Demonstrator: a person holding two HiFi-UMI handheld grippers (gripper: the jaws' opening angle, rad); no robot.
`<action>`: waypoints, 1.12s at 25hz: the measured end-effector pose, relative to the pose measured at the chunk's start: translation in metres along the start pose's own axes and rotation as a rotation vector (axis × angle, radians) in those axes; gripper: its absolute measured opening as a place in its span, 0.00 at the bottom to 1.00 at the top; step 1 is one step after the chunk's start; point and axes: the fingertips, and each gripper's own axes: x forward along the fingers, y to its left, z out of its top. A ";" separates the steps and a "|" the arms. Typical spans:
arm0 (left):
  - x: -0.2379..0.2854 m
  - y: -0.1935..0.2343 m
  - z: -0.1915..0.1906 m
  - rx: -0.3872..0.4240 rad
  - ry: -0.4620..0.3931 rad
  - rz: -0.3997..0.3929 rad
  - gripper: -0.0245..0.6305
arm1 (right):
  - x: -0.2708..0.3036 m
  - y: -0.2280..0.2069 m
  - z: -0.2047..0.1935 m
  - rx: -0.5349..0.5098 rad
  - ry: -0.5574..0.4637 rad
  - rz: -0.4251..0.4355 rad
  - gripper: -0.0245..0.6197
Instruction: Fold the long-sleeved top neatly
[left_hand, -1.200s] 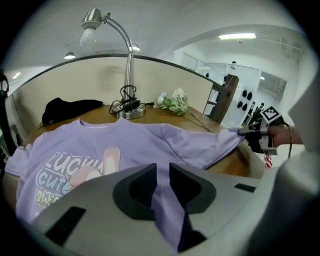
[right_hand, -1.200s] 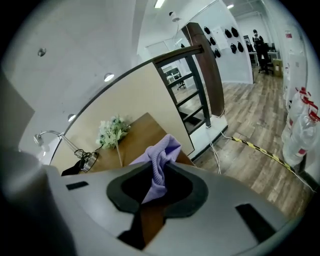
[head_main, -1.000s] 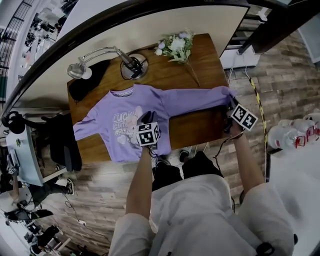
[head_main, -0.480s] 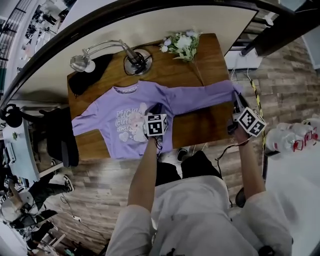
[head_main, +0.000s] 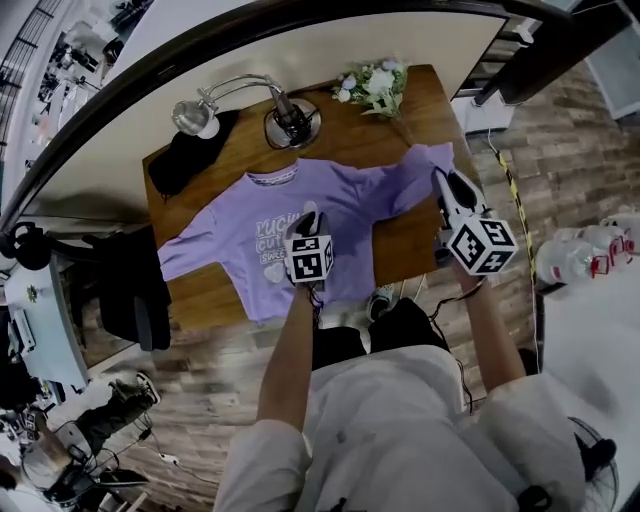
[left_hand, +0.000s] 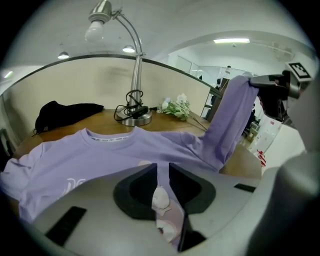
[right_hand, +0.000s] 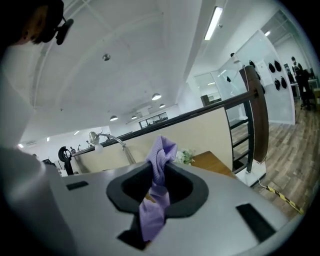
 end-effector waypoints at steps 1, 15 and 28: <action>-0.009 0.009 -0.002 -0.001 -0.003 -0.013 0.16 | 0.003 0.018 -0.003 -0.018 -0.001 0.000 0.15; -0.049 0.144 -0.062 -0.110 0.104 -0.063 0.16 | 0.046 0.186 -0.054 -0.061 -0.004 -0.056 0.15; -0.090 0.205 -0.060 -0.283 -0.040 -0.084 0.16 | 0.092 0.305 -0.084 -0.155 0.001 0.020 0.16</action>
